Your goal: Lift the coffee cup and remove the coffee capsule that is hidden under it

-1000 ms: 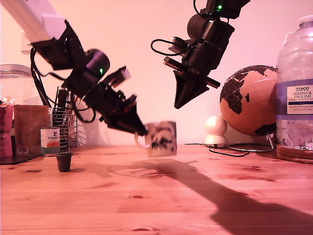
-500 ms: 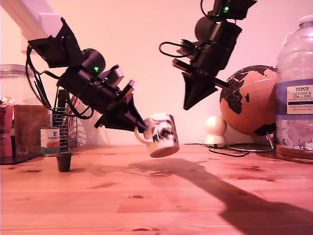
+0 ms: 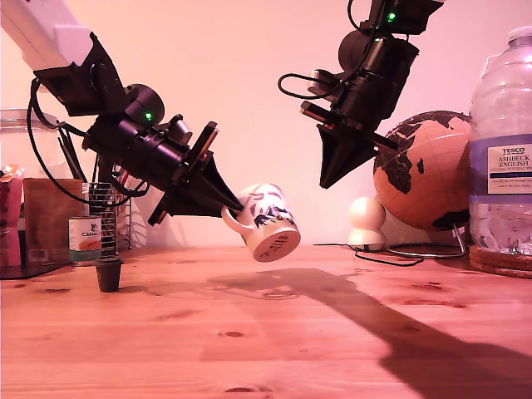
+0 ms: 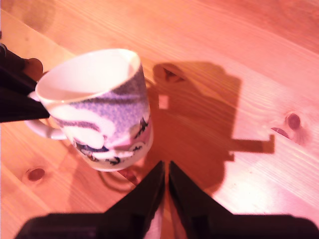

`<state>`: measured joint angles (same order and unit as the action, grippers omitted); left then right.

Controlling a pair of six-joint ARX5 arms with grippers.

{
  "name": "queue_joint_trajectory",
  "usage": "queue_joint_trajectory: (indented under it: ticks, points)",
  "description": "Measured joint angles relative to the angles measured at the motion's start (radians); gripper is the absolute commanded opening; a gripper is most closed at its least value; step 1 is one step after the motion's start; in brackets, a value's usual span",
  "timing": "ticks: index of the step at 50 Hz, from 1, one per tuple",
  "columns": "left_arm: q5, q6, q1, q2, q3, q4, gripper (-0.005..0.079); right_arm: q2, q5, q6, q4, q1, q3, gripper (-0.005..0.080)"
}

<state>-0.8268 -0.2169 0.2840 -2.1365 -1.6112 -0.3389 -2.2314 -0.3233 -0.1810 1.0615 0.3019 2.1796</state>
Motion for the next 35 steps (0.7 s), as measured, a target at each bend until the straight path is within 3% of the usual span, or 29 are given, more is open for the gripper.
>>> queue_joint_trajectory:
  ticks: [35]
  points:
    - [-0.047, -0.296, 0.002, 0.000, 0.000, -0.046, -0.0021, 0.000, 0.000, -0.004, 0.042, 0.000, 0.000, -0.0012]
